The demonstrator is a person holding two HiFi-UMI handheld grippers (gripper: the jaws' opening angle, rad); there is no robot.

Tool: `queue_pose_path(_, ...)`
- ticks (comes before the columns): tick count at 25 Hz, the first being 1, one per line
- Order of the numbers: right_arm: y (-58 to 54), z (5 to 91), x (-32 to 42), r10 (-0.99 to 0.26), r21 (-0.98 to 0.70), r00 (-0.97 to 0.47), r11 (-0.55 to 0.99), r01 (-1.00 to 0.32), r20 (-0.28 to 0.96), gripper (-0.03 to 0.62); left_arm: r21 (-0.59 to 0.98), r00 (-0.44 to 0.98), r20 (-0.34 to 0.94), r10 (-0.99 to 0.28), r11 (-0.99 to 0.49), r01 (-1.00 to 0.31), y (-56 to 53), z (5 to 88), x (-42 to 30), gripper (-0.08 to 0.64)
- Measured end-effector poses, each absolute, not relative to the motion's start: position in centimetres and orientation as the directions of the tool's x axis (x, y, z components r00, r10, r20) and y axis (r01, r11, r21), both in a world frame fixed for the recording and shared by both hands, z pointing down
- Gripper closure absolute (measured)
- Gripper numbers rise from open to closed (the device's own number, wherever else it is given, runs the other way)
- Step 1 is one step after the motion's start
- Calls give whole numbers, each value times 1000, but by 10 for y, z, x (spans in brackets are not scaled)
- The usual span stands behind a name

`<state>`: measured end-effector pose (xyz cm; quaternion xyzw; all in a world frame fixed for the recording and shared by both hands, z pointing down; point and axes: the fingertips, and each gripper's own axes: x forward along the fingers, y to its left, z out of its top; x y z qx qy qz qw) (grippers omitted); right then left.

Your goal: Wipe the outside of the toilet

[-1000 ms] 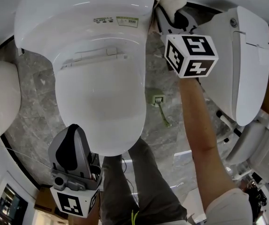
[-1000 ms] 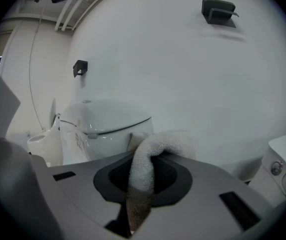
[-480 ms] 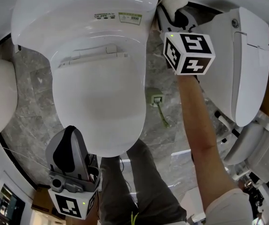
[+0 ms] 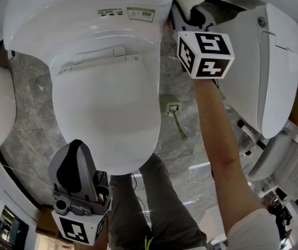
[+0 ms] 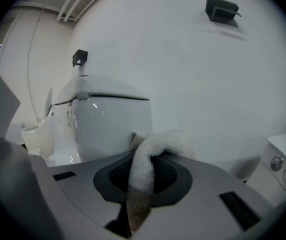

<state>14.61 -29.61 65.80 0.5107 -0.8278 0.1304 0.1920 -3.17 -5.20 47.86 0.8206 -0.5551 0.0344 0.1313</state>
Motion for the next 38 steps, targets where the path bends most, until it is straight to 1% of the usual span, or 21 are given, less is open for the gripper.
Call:
queue_pose_path(26, -296, 705, 148, -781, -3, -373, 430, -903, 501, 522, 180, 392, 214, -895, -359, -916, -47, 501, -35, 543)
queue_pose_path(38, -289, 735, 149, -752, 11, -353, 432, -902, 556, 522, 173, 381, 204, -902, -350, -921, -45, 502, -41, 543)
